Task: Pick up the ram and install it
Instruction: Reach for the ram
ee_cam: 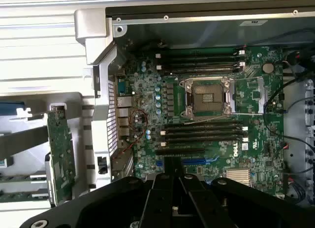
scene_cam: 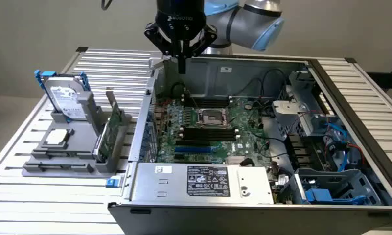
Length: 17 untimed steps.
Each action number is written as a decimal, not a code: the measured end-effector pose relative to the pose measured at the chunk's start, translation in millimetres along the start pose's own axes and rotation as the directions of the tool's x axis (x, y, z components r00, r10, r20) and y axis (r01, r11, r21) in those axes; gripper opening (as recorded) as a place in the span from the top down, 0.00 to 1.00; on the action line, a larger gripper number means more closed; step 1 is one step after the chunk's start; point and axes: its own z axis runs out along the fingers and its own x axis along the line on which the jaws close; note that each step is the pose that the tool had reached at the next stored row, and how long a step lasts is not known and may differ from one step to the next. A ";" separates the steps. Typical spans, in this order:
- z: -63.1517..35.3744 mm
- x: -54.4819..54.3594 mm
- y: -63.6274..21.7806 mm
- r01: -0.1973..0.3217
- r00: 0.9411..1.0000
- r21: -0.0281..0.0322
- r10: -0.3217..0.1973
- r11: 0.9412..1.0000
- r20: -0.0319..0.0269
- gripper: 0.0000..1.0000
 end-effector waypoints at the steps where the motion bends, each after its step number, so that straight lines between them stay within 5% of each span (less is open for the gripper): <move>1: 0.0 0.0 0.0 0.000 1.000 0.000 0.000 1.000 0.000 0.89; 9: -0.1 0.9 -0.1 0.000 1.000 -0.002 0.000 1.000 0.000 0.89; 17: -0.7 36.5 -2.6 0.000 1.000 -0.005 0.000 1.000 0.001 0.89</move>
